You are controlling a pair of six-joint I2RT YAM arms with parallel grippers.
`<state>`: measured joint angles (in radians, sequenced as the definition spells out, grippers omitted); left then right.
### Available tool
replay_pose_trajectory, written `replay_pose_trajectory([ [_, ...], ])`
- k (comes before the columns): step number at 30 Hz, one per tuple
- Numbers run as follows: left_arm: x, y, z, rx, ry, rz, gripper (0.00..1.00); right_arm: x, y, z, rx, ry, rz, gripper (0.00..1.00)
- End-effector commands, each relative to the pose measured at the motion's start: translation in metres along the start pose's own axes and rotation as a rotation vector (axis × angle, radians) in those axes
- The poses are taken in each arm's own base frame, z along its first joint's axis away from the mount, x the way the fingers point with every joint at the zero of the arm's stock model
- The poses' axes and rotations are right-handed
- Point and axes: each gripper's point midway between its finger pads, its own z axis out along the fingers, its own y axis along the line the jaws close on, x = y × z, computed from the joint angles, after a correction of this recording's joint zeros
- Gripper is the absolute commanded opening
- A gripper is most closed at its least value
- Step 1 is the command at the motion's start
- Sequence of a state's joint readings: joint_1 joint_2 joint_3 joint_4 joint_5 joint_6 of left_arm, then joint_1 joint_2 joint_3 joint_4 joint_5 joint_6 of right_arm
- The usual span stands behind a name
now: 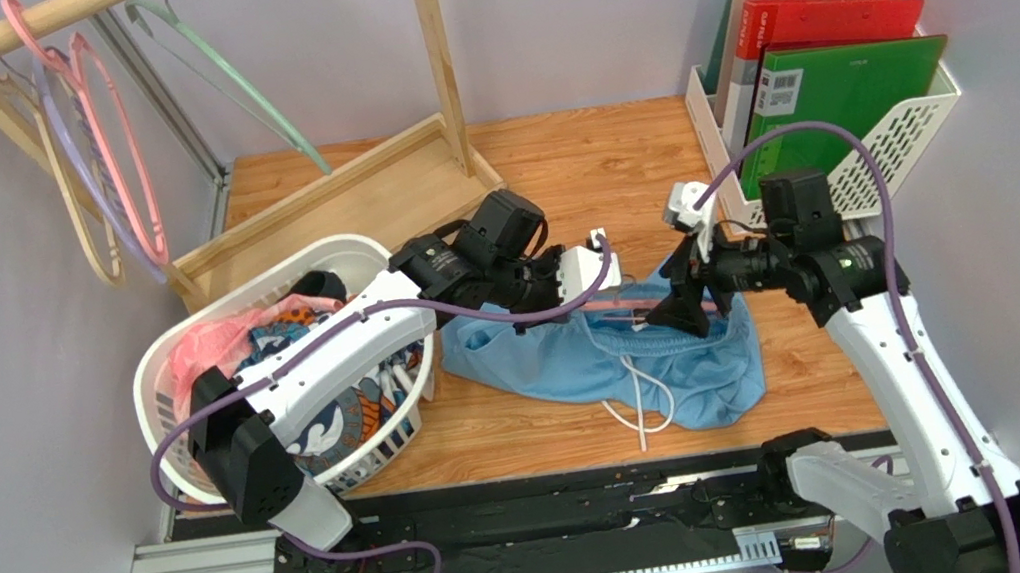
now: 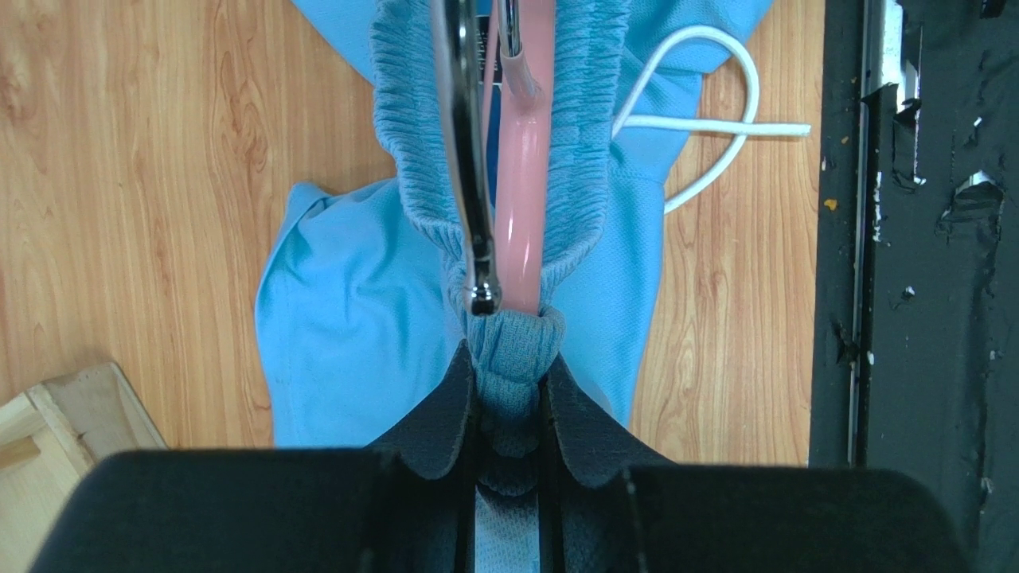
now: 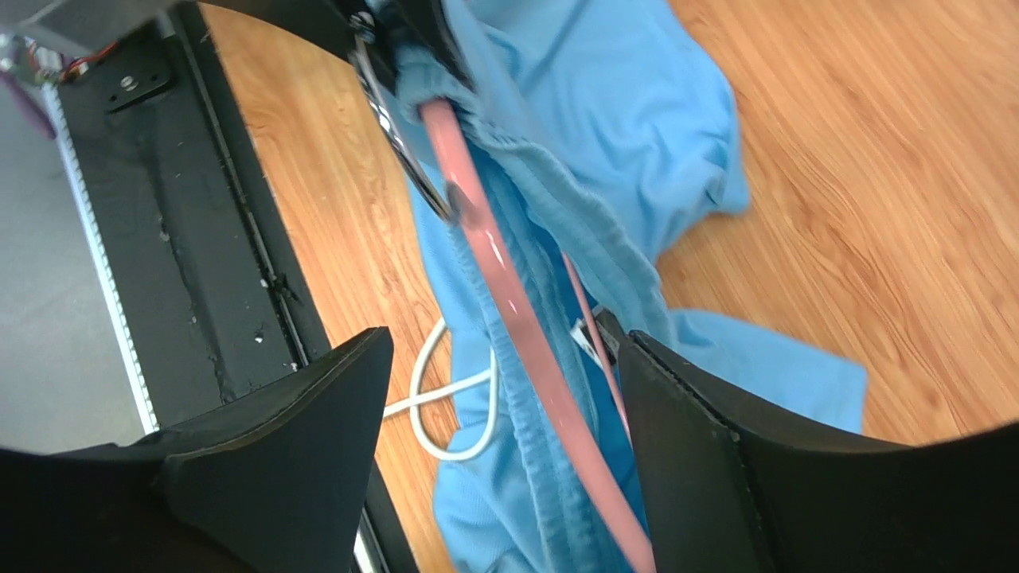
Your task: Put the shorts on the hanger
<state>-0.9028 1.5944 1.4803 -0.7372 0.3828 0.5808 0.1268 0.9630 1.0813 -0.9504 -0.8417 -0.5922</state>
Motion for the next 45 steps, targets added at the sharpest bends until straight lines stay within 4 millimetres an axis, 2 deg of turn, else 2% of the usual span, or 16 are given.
replay_pose_trajectory([
  [1,-0.039,0.001,-0.027,-0.026,-0.130,0.040,0.00,-0.021,0.007,0.025,-0.090,-0.074,-0.143,0.71],
  [5,-0.040,0.000,-0.032,-0.022,-0.139,0.039,0.00,-0.016,0.010,0.037,-0.113,-0.060,-0.173,0.54],
  [9,-0.039,-0.001,-0.036,-0.012,-0.153,0.020,0.00,-0.005,0.013,0.042,-0.137,-0.033,-0.172,0.51],
  [12,-0.038,-0.001,-0.039,-0.004,-0.164,0.011,0.00,-0.002,0.012,0.043,-0.132,-0.029,-0.184,0.35],
  [13,-0.037,-0.002,-0.039,0.000,-0.162,0.010,0.00,-0.001,0.010,0.043,-0.125,-0.027,-0.186,0.24],
  [16,-0.033,-0.002,-0.042,-0.001,-0.159,0.011,0.00,-0.005,0.003,0.041,-0.089,-0.019,-0.206,0.00],
  [18,-0.028,0.000,-0.045,-0.004,-0.148,0.001,0.04,-0.007,0.000,0.038,-0.072,-0.008,-0.206,0.00],
  [22,-0.012,0.009,-0.057,-0.011,-0.138,-0.034,0.22,-0.016,0.003,0.025,-0.076,-0.030,-0.223,0.00],
  [25,-0.003,0.012,-0.066,-0.025,-0.130,-0.025,0.28,-0.020,0.006,0.014,-0.067,-0.035,-0.244,0.00],
  [32,0.024,0.033,-0.085,-0.097,-0.084,-0.027,0.32,-0.028,0.018,-0.004,-0.069,-0.032,-0.298,0.00],
  [35,0.023,0.039,-0.090,-0.117,-0.089,-0.009,0.35,-0.027,0.018,-0.008,-0.060,-0.019,-0.303,0.00],
  [40,0.010,0.045,-0.101,-0.152,-0.124,0.002,0.52,-0.032,0.019,-0.011,-0.055,-0.017,-0.291,0.00],
  [43,-0.011,0.049,-0.117,-0.200,-0.199,-0.038,0.59,-0.048,0.011,-0.012,-0.015,-0.034,-0.209,0.00],
  [45,-0.035,0.057,-0.134,-0.259,-0.280,-0.057,0.61,-0.063,-0.003,-0.014,0.056,-0.049,-0.155,0.00],
])
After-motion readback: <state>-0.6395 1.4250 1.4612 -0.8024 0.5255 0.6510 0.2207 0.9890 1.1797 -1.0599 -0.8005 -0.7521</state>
